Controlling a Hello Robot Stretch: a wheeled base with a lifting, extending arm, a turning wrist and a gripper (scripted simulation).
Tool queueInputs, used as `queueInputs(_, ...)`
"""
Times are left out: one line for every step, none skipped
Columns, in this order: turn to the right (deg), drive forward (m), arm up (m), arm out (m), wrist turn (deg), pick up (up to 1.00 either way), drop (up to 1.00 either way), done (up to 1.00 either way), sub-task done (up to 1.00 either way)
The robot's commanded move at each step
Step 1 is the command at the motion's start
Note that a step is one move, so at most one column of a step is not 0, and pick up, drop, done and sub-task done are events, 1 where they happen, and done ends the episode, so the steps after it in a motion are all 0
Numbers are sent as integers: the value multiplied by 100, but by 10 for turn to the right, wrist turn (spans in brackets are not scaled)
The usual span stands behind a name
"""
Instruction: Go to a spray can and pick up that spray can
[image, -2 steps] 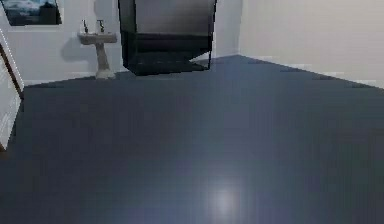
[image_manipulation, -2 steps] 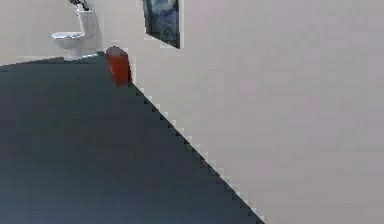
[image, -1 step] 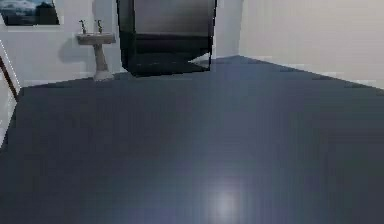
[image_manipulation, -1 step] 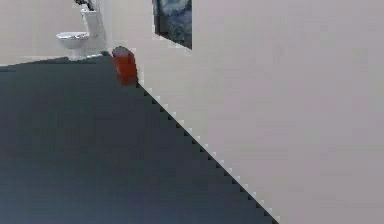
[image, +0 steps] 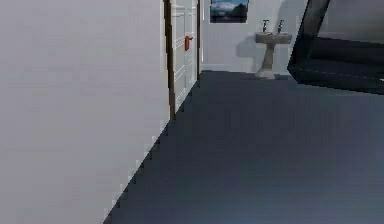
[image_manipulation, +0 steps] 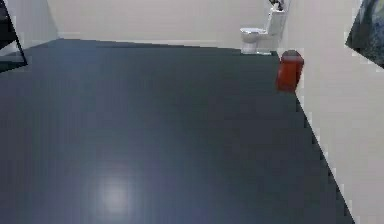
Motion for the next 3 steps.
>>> queueInputs(-420,0,0,0,0,0,0,0,0)
queueInputs(0,10,0,0,0,0,0,0,0)
queueInputs(-450,0,0,0,0,0,0,0,0)
